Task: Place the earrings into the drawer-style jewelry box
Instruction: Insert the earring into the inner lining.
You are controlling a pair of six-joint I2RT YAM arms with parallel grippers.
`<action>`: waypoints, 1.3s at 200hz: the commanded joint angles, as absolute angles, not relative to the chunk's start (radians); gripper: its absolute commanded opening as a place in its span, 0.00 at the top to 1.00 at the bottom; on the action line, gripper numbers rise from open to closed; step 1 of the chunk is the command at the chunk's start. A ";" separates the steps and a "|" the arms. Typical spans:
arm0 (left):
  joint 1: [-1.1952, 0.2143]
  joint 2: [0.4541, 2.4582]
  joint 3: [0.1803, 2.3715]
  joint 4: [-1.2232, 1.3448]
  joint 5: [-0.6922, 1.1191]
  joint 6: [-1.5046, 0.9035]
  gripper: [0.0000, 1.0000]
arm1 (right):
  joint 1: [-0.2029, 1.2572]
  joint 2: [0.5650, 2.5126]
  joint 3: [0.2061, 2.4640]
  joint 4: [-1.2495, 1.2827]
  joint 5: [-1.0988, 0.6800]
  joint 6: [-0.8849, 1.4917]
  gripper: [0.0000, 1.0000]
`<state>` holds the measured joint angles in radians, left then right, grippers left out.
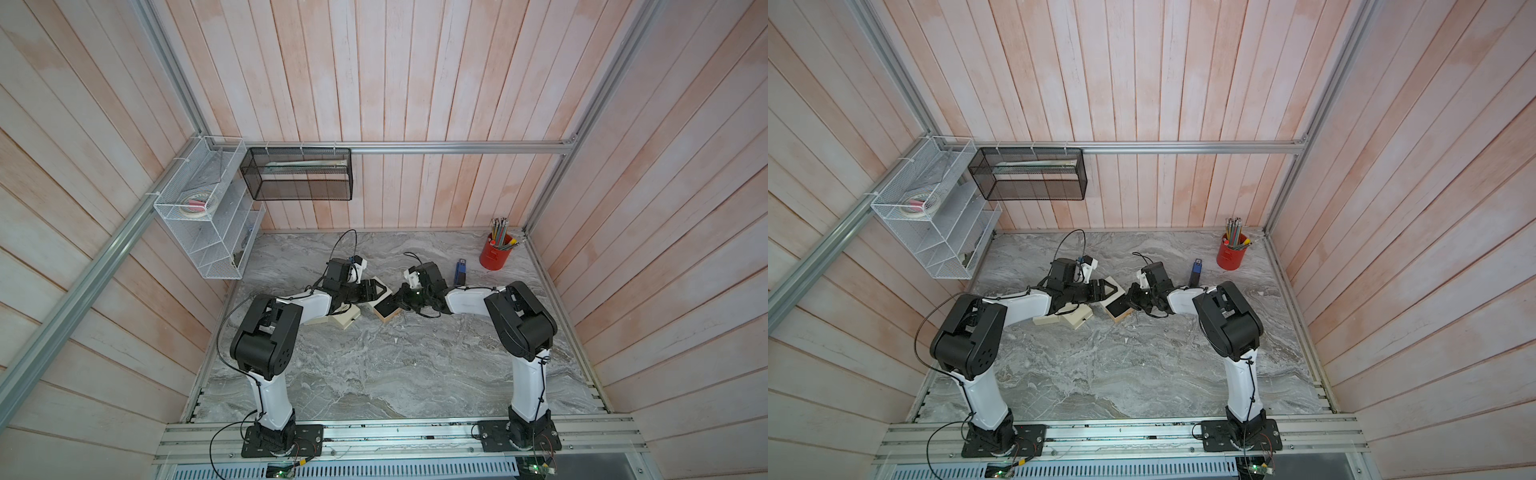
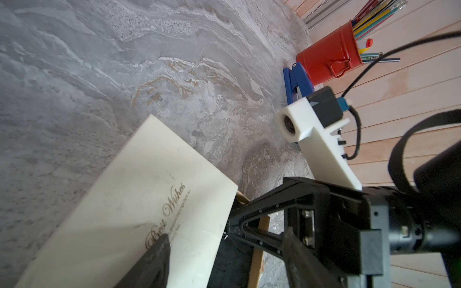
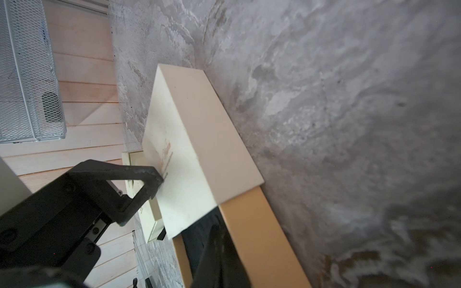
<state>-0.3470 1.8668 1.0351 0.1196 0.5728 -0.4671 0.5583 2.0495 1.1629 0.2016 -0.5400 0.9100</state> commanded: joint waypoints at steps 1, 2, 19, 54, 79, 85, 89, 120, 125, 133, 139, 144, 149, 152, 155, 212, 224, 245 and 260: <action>-0.345 1.895 1.017 0.087 0.568 -0.445 0.28 | 0.563 2.052 1.185 0.142 -0.498 0.881 1.00; -0.344 1.895 1.017 0.087 0.568 -0.445 0.28 | 0.563 2.052 1.185 0.141 -0.497 0.882 1.00; -0.345 1.897 1.012 0.087 0.565 -0.445 0.28 | 0.563 2.046 1.189 0.127 -0.484 0.872 1.00; -0.345 1.896 1.011 0.089 0.565 -0.445 0.28 | 0.562 2.031 1.194 0.102 -0.458 0.854 0.99; -0.344 1.896 1.011 0.087 0.563 -0.444 0.28 | 0.564 2.020 1.197 0.096 -0.449 0.847 0.95; -0.344 1.895 1.011 0.086 0.562 -0.444 0.28 | 0.564 2.017 1.199 0.095 -0.446 0.846 0.94; -0.345 1.895 1.011 0.086 0.562 -0.443 0.28 | 0.563 2.016 1.200 0.094 -0.445 0.845 0.94; -0.345 1.893 1.011 0.085 0.561 -0.443 0.28 | 0.566 1.998 1.202 0.092 -0.437 0.837 0.88; -0.344 1.893 1.011 0.084 0.560 -0.443 0.28 | 0.567 1.997 1.203 0.091 -0.436 0.835 0.88; -0.344 1.894 1.011 0.085 0.560 -0.444 0.28 | 0.568 1.993 1.201 0.092 -0.433 0.832 0.86; -0.345 1.894 1.011 0.086 0.560 -0.444 0.28 | 0.568 1.990 1.202 0.090 -0.432 0.829 0.85; -0.345 1.894 1.011 0.085 0.561 -0.445 0.28 | 0.567 1.986 1.202 0.089 -0.429 0.828 0.85; -0.346 1.894 1.011 0.086 0.561 -0.445 0.28 | 0.567 1.983 1.202 0.089 -0.426 0.826 0.85; -0.344 1.894 1.010 0.086 0.561 -0.445 0.28 | 0.568 1.980 1.201 0.088 -0.426 0.827 0.85; -0.344 1.893 1.011 0.087 0.560 -0.446 0.28 | 0.569 1.978 1.201 0.088 -0.423 0.824 0.84; -0.345 1.861 0.986 0.138 0.581 -0.457 0.28 | 0.578 1.965 1.214 0.097 -0.434 0.781 0.90; -0.346 1.832 0.958 0.184 0.591 -0.468 0.28 | 0.584 1.968 1.223 0.104 -0.447 0.771 0.94; -0.346 1.797 0.919 0.246 0.602 -0.487 0.28 | 0.594 1.978 1.240 0.098 -0.453 0.760 0.98; -0.347 1.791 0.902 0.270 0.610 -0.495 0.28 | 0.596 1.987 1.247 0.090 -0.457 0.759 1.00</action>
<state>-0.3470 1.8202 0.9371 0.2127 0.5884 -0.4763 0.5858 1.9896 1.2144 0.1043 -0.4412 0.7834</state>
